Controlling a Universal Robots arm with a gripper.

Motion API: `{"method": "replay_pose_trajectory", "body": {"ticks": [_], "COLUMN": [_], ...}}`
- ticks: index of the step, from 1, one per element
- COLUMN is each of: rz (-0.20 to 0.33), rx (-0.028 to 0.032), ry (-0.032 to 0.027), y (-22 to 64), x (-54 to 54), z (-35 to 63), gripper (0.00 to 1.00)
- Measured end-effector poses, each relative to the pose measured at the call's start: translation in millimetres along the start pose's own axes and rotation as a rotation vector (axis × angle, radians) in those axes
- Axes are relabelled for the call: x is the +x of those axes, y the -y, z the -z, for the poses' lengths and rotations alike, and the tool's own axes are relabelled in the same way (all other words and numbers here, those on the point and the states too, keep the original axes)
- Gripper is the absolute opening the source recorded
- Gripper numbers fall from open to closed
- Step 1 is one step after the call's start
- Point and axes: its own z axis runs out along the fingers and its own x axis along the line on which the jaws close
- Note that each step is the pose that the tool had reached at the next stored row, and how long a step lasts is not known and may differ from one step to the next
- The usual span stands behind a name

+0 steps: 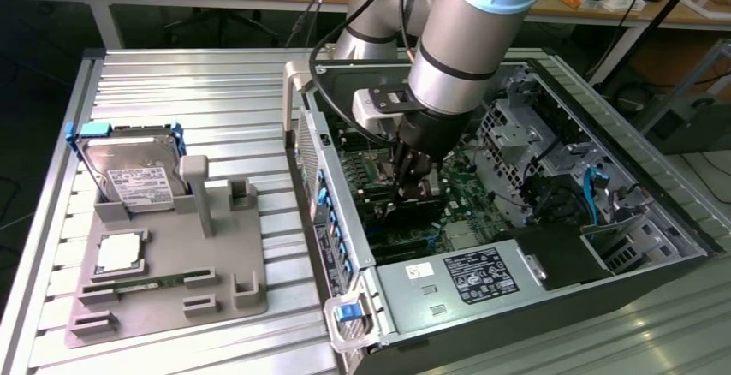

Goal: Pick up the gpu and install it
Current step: 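Press down on the gpu until it lock into place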

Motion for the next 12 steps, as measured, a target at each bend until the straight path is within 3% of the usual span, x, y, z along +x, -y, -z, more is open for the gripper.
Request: {"method": "replay_pose_trajectory", "body": {"ticks": [2, 7, 12], "rz": [0.0, 0.0, 0.0], "rx": [0.0007, 0.0004, 0.0002], "ry": [0.0014, 0.0007, 0.0006], "y": [0.0, -2.3, -11.6], "x": [-0.2, -0.3, -0.6], "z": [0.9, 18.7, 29.0], "gripper": [0.11, 0.11, 0.11]}}
